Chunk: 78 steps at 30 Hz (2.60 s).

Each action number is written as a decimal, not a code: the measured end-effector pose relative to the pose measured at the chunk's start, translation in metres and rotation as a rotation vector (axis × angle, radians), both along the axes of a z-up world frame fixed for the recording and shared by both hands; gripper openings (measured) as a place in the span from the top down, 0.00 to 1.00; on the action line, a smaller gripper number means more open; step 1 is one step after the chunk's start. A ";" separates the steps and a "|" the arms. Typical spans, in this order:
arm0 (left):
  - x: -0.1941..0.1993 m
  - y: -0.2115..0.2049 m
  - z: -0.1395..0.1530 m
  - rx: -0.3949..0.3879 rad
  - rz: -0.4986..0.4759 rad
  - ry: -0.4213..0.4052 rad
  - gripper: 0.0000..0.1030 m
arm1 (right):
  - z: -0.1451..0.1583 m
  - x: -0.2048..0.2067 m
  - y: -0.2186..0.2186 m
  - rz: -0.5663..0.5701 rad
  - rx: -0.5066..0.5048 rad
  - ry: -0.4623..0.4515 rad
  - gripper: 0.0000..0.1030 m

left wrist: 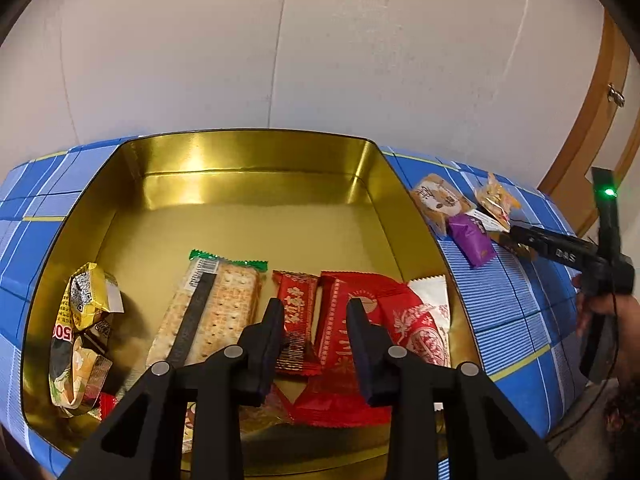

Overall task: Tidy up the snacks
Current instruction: 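Grasp the long white-and-brown snack bar with the right gripper, then grasp the purple packet with the left gripper while the right gripper holds the white bar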

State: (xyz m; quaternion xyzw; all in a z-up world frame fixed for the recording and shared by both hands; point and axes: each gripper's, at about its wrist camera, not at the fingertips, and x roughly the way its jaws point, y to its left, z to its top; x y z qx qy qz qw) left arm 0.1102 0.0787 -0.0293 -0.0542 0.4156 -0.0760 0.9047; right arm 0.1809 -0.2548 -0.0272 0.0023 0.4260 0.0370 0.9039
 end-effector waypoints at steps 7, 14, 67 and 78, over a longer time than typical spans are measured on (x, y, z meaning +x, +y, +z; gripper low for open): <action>0.005 0.009 -0.003 -0.042 0.041 0.016 0.69 | -0.019 0.030 -0.006 0.045 0.097 0.069 0.38; 0.002 -0.002 -0.001 0.000 0.021 -0.018 0.69 | -0.023 0.012 0.019 0.154 -0.052 0.064 0.71; 0.111 -0.191 -0.021 0.000 0.016 0.232 0.58 | -0.019 -0.048 -0.025 0.000 0.073 0.097 0.72; 0.137 -0.188 -0.026 0.003 0.061 0.255 0.34 | -0.019 -0.048 -0.025 -0.009 0.077 0.099 0.72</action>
